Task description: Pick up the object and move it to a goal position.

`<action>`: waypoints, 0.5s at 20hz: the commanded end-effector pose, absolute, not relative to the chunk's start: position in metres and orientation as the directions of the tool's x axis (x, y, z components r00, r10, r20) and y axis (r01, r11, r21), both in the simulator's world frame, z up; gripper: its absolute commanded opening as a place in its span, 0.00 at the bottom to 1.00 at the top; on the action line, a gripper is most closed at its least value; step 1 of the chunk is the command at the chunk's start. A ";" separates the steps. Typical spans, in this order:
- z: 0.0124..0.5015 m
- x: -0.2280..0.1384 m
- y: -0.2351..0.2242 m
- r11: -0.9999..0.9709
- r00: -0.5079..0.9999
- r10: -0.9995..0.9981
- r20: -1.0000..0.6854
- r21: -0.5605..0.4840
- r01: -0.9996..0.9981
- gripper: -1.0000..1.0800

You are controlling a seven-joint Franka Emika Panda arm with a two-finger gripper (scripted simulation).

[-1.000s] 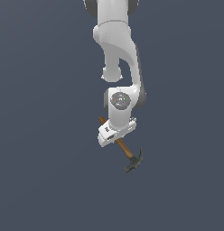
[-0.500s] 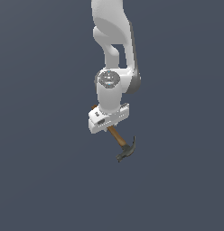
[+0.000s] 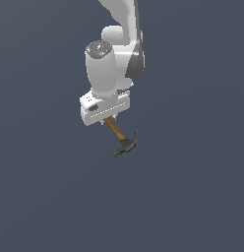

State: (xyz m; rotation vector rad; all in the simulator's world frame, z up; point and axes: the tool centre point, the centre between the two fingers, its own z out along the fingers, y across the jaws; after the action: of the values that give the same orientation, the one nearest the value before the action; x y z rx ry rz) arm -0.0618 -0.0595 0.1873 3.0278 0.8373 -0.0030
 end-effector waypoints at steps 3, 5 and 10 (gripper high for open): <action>0.230 -0.082 -0.084 -0.857 0.857 0.515 0.002 0.000 0.515 0.00; 0.250 -0.091 -0.096 -0.857 0.857 0.515 0.003 0.000 0.515 0.00; 0.297 -0.114 -0.124 -0.857 0.857 0.515 0.003 -0.002 0.515 0.00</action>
State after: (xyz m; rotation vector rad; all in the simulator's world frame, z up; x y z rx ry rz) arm -0.1072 -0.1156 0.2812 3.0304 0.8395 -0.0005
